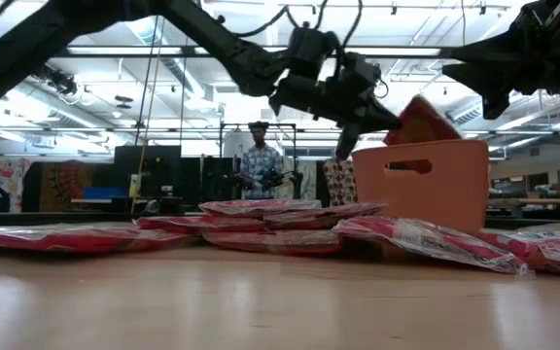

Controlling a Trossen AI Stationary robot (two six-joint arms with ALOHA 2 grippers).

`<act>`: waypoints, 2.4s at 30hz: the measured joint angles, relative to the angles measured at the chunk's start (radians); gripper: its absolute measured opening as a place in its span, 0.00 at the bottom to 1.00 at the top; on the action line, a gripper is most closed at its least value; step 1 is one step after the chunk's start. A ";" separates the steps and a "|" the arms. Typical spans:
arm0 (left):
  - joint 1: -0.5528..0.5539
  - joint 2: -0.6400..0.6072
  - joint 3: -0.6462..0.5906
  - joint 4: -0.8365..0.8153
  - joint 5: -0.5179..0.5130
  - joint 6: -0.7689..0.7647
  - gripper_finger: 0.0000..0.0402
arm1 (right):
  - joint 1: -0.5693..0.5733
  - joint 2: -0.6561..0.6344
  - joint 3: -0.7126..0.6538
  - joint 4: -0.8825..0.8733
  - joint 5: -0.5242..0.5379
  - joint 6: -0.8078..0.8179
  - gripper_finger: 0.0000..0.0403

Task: Sort popcorn bags into baskets
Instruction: Put the red popcorn bag into the orange bin

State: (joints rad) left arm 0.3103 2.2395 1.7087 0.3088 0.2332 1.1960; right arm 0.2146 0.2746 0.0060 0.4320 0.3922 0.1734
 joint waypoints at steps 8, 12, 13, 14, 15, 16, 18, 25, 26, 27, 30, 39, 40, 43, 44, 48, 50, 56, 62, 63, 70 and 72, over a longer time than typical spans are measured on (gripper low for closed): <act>0.021 0.022 0.066 -0.046 0.054 -0.017 0.03 | 0.000 0.000 0.000 0.000 0.000 0.000 0.36; 0.019 0.022 0.066 -0.149 0.052 -0.011 0.11 | 0.000 0.000 0.000 0.000 0.000 0.000 0.36; 0.017 0.022 0.066 -0.187 0.051 0.000 0.13 | 0.000 0.000 0.000 0.000 0.000 0.000 0.36; 0.015 0.022 0.066 -0.216 0.047 0.012 0.16 | 0.000 0.000 0.000 0.000 0.000 0.000 0.36; 0.011 0.022 0.066 -0.233 0.031 0.016 0.18 | 0.000 0.000 0.000 0.000 0.000 0.000 0.36; 0.006 0.022 0.066 -0.237 0.004 0.017 0.21 | 0.000 0.000 0.000 0.000 0.000 0.000 0.36; -0.005 0.012 0.066 -0.253 -0.084 0.000 0.26 | 0.000 0.000 0.000 0.000 0.000 0.000 0.36; -0.055 -0.142 0.066 -0.461 -0.170 -0.122 0.28 | 0.000 0.000 0.000 0.000 0.000 0.000 0.36; -0.067 -0.165 0.066 -0.511 -0.170 -0.148 0.27 | 0.000 0.000 0.000 0.000 0.000 0.000 0.36; -0.080 -0.187 0.066 -0.538 -0.171 -0.177 0.25 | 0.000 0.000 0.000 0.000 0.000 0.000 0.36; -0.121 -0.249 0.066 -0.659 -0.183 -0.274 0.21 | 0.000 0.000 0.000 0.000 0.000 0.000 0.36; -0.268 -0.305 0.064 -1.062 -0.336 -0.527 0.15 | 0.000 0.000 0.000 0.000 0.000 0.000 0.36; -0.284 -0.305 0.065 -1.110 -0.335 -0.570 0.15 | 0.000 0.000 0.000 0.001 0.000 0.000 0.36; -0.340 -0.305 0.065 -1.273 -0.335 -0.676 0.15 | 0.000 0.002 0.000 0.005 0.000 0.000 0.36; -0.358 -0.305 0.065 -1.323 -0.335 -0.706 0.15 | 0.000 0.002 0.000 0.006 0.000 0.000 0.36; -0.423 -0.305 0.065 -1.524 -0.341 -0.848 0.15 | 0.000 0.002 0.000 0.007 0.000 0.000 0.36; -0.446 -0.305 0.065 -1.607 -0.340 -0.933 0.15 | 0.000 0.002 0.000 0.007 0.000 0.000 0.36; -0.504 -0.305 0.014 -1.690 -0.279 -1.134 0.15 | 0.000 0.002 0.000 0.007 0.000 0.000 0.36; -0.592 -0.302 -0.158 -1.652 -0.277 -1.221 0.15 | 0.000 0.002 0.000 0.007 0.000 0.000 0.36; -0.612 -0.302 -0.181 -1.646 -0.277 -1.241 0.15 | 0.000 0.002 0.000 0.007 0.000 0.000 0.36; -0.769 -0.303 -0.266 -1.579 -0.278 -1.463 0.15 | 0.000 0.002 0.000 0.008 0.000 0.000 0.36; -0.811 -0.303 -0.278 -1.568 -0.285 -1.587 0.15 | 0.000 0.002 0.000 0.007 0.000 0.000 0.36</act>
State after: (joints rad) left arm -0.5005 1.9369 1.4304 -1.2595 -0.0522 -0.3908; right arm 0.2146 0.2764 0.0059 0.4393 0.3920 0.1734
